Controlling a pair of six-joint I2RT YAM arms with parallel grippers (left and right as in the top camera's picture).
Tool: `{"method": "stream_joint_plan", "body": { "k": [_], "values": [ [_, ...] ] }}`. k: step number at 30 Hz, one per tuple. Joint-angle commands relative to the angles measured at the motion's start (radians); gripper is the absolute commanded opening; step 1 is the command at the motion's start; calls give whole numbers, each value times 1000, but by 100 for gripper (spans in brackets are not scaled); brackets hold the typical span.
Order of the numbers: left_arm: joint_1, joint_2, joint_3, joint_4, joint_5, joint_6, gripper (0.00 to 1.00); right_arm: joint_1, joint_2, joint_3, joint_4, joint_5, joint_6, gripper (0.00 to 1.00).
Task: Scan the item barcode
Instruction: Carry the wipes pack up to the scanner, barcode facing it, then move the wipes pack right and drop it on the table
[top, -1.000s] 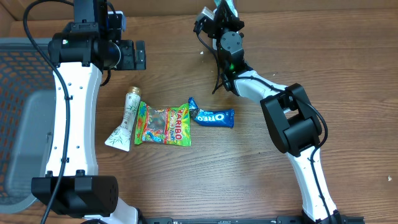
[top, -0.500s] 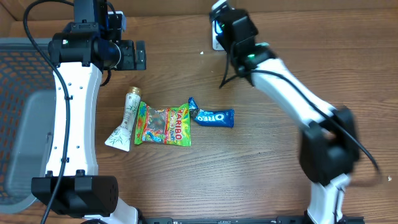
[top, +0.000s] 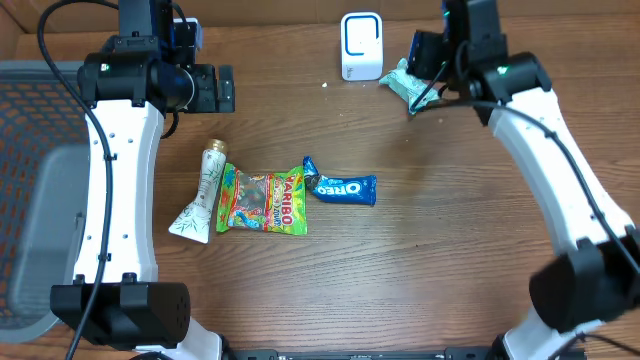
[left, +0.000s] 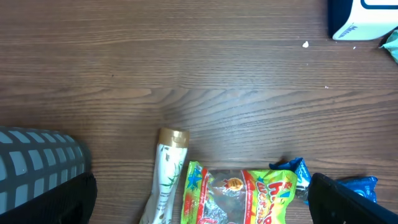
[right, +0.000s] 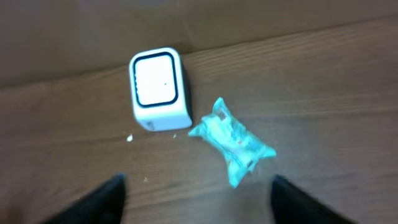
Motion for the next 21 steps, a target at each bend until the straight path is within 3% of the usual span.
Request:
{"method": "stream_joint_plan", "body": {
  "k": [1, 2, 9, 15, 21],
  "values": [
    [-6, -2, -3, 1, 6, -18, 100, -53, 103, 0, 71, -198, -137, 93],
    [-6, -2, -3, 1, 6, -18, 100, -65, 136, 0, 93, -222, -176, 100],
    [-6, -2, -3, 1, 7, -18, 100, -82, 312, 0, 222, -240, -420, 100],
    [-6, -2, -3, 1, 6, -18, 100, -80, 393, -1, 306, -188, -440, 92],
    [-6, -2, -3, 1, 7, -18, 99, -80, 459, -3, 300, -200, -438, 79]
  ]
}}
